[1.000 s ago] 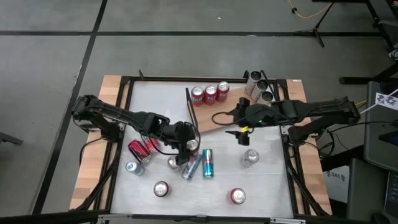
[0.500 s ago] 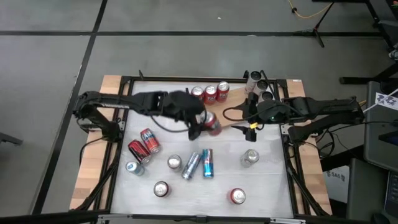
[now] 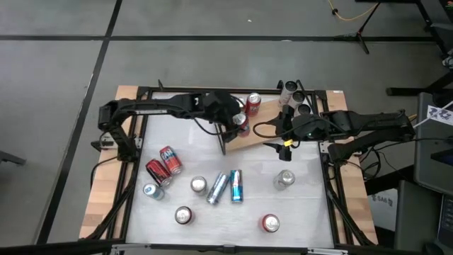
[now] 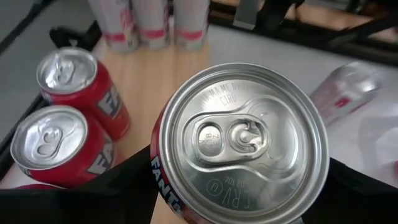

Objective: Place canned beverage on shelf
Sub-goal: Put the center orange soda can on the shelf

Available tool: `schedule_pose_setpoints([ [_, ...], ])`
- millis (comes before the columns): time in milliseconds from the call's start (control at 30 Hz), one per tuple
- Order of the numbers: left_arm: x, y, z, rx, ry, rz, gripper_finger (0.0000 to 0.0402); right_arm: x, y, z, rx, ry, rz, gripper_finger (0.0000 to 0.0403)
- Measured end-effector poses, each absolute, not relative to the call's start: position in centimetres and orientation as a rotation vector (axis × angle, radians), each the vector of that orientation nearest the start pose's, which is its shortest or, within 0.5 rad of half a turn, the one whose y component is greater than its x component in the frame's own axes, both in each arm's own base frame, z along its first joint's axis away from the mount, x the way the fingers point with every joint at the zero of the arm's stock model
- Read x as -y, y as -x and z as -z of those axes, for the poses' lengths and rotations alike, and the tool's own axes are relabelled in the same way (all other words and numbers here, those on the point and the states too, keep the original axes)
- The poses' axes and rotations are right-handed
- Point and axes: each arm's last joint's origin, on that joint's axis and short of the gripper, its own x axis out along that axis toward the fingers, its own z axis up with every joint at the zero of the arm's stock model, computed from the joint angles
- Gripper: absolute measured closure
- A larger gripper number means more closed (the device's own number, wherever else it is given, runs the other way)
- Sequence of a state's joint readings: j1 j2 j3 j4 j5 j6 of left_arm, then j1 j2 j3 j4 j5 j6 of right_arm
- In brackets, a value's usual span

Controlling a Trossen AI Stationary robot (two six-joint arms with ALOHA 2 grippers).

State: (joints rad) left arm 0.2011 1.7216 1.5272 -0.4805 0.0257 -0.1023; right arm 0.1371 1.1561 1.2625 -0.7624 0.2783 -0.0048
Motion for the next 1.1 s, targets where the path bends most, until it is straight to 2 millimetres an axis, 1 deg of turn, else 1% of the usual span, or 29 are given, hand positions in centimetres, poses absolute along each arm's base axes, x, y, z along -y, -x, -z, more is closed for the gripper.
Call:
schedule_pose_setpoints([
  [100,-8.2,-38.8,-30.0,-0.704,0.173,-0.212,0.0123,-2.3,-22.6,-37.2,-0.643,0.14,0.134,0.0061],
  [233,-8.4,-39.7,-28.0,-0.756,0.178,-0.21,0.0123,-2.3,-22.5,-37.2,-0.648,0.141,0.134,0.0061],
  [367,-8.5,-40.4,-26.4,-0.795,0.181,-0.21,0.0123,-2.3,-22.5,-37.2,-0.648,0.141,0.134,0.0061],
  [500,-8.7,-40.9,-25.2,-0.824,0.176,-0.226,0.0118,-2.3,-22.5,-37.2,-0.647,0.141,0.134,0.0061],
  [733,-8.6,-41.2,-24.4,-0.849,0.093,-0.219,0.0097,-2.3,-22.5,-37.2,-0.648,0.141,0.133,0.0061],
  [900,-8.4,-41.2,-24.4,-0.848,0.093,-0.219,0.0086,-2.3,-22.5,-37.2,-0.648,0.141,0.133,0.0061],
  [1100,-8.4,-41.2,-24.4,-0.848,0.097,-0.219,0.0083,-2.3,-22.5,-37.2,-0.648,0.141,0.133,0.0061],
])
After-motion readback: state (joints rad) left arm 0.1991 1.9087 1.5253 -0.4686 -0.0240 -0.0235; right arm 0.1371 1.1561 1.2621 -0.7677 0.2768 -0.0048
